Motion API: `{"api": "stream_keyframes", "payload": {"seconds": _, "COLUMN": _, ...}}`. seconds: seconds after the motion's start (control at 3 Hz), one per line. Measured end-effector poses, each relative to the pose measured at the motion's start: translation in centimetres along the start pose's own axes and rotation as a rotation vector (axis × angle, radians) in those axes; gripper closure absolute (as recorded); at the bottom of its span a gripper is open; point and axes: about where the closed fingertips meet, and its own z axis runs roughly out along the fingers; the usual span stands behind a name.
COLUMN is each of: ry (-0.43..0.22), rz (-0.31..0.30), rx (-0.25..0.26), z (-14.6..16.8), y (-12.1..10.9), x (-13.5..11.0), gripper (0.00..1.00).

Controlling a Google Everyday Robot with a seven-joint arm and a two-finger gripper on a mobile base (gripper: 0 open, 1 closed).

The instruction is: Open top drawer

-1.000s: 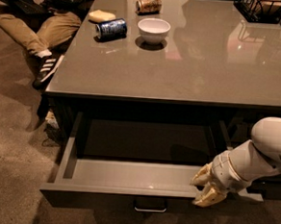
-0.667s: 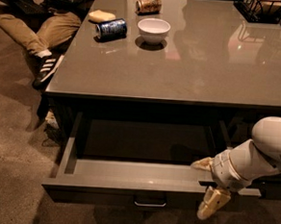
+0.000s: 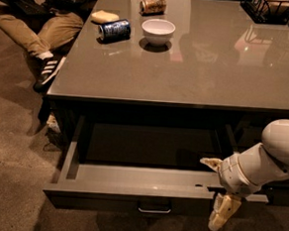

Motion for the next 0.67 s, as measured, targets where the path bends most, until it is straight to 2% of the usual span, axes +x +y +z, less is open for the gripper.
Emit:
{"api": "stream_keyframes", "payload": {"seconds": 0.33, "ry": 0.014, "rz": -0.004, "rx": 0.077, "z": -4.1, "y": -1.5, "x": 1.2, "gripper": 0.0}}
{"api": "stream_keyframes", "payload": {"seconds": 0.67, "ry": 0.057, "rz": -0.029, "rx": 0.192, "z": -11.1, "y": -3.1, "x": 1.8, "gripper": 0.0}}
